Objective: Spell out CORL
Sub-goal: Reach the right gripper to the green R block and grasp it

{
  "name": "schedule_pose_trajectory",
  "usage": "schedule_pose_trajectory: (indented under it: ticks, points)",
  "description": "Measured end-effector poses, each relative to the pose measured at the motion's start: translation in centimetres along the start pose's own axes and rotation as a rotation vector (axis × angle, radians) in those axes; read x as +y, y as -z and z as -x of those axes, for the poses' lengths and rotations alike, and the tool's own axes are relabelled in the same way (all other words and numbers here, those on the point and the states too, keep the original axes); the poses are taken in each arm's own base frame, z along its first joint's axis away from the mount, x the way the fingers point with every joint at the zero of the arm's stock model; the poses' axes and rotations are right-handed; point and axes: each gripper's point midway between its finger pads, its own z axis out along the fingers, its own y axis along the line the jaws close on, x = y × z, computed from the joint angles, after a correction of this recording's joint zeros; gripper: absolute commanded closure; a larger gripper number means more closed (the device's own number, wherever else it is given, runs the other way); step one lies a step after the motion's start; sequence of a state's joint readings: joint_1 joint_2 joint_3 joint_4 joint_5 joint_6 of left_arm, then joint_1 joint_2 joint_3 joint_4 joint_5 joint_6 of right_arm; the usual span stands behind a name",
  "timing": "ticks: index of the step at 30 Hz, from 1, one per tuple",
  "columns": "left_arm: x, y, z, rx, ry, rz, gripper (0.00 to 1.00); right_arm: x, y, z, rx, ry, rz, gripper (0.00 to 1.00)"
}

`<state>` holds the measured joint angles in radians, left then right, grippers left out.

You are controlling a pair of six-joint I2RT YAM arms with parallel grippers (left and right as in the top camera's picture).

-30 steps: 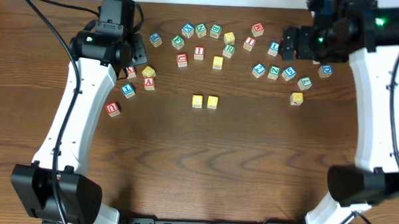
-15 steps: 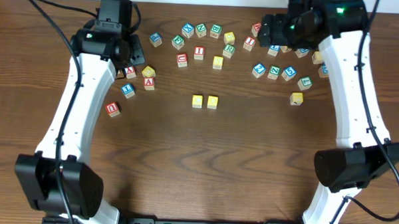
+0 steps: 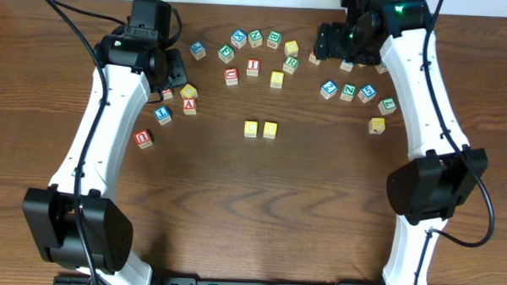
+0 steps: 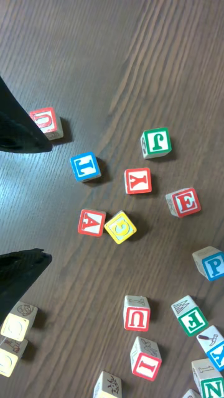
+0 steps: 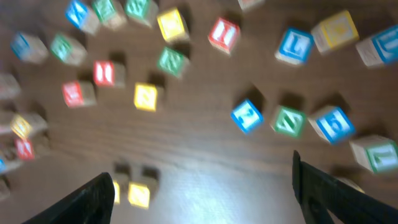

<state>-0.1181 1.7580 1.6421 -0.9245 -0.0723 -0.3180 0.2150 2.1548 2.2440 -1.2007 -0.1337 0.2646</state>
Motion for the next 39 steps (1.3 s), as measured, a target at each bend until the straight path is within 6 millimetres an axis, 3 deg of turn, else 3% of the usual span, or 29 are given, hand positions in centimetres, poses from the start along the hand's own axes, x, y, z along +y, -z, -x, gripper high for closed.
schedule_pose_trajectory:
  ticks: [4,6,9,13,15,18,27,39]
  points:
    - [-0.1,0.0,0.0,0.002,0.025,-0.006,0.5,1.8,-2.0,2.0,-0.074,-0.02,0.041,0.16]
    - [-0.1,0.0,-0.1,0.003,0.03,-0.007,0.5,3.2,-4.0,2.5,-0.089,-0.029,0.063,0.19]
    - [-0.1,0.0,-0.2,0.01,0.036,-0.007,0.5,4.8,-7.2,2.0,-0.075,-0.049,0.08,0.25]
    - [0.0,-0.1,-0.8,0.036,0.041,0.0,0.5,6.3,-12.5,0.2,-0.024,-0.081,0.064,0.26]
    - [0.2,-0.1,-1.2,0.051,0.04,0.006,0.5,6.3,-13.7,-0.3,-0.019,-0.094,0.04,0.26]
    - [0.3,-0.1,-1.4,0.058,0.041,0.01,0.5,6.0,-14.8,-0.7,-0.018,-0.116,-0.002,0.28]
    - [0.3,-0.1,-1.4,0.061,0.041,0.011,0.5,4.0,-15.4,-0.1,-0.077,-0.19,-0.117,0.26]
    - [0.3,-0.1,-1.5,0.064,0.04,0.012,0.5,2.7,-20.2,-0.8,-0.081,-0.209,-0.151,0.26]
